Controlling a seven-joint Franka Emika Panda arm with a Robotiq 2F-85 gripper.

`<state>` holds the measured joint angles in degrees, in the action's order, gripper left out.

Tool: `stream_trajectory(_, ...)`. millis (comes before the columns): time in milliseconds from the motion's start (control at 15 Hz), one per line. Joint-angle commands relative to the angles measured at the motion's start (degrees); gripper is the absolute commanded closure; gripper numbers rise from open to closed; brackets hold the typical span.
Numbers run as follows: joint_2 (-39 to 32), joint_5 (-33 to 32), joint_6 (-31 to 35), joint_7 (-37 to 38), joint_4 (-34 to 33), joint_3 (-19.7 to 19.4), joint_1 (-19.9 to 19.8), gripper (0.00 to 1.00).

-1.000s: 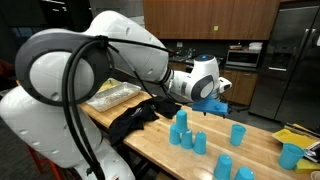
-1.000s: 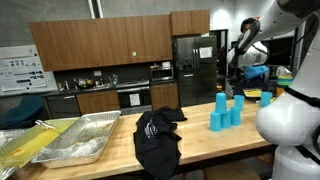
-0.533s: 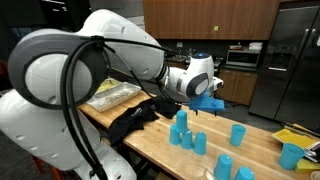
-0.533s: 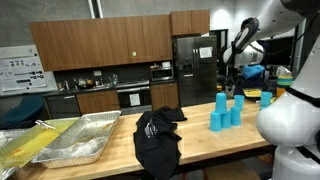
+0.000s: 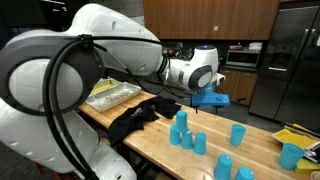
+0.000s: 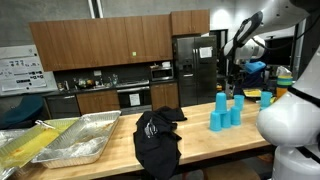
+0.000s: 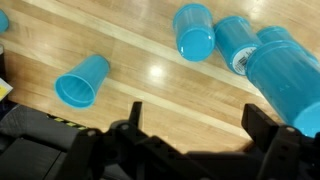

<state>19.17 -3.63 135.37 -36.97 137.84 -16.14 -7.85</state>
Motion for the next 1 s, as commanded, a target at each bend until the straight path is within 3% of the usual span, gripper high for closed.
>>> stream_trajectory(0, 1.60, -0.52, -4.55, -3.09, -2.44, -0.54, 0.22, 0.00)
stream_trajectory(200, 2.14, 0.07, -7.10, -6.57, -3.29, -0.64, 0.91, 0.00)
stream_trajectory(467, 1.64, 2.07, -9.03, -19.27, -3.58, -1.35, 3.57, 0.00)
stream_trajectory(533, 1.53, 0.78, -7.38, -14.20, -2.86, -0.10, 1.54, 0.00)
stream_trajectory(933, 1.37, 1.65, -7.86, -18.10, -2.86, -0.15, 2.37, 0.00)
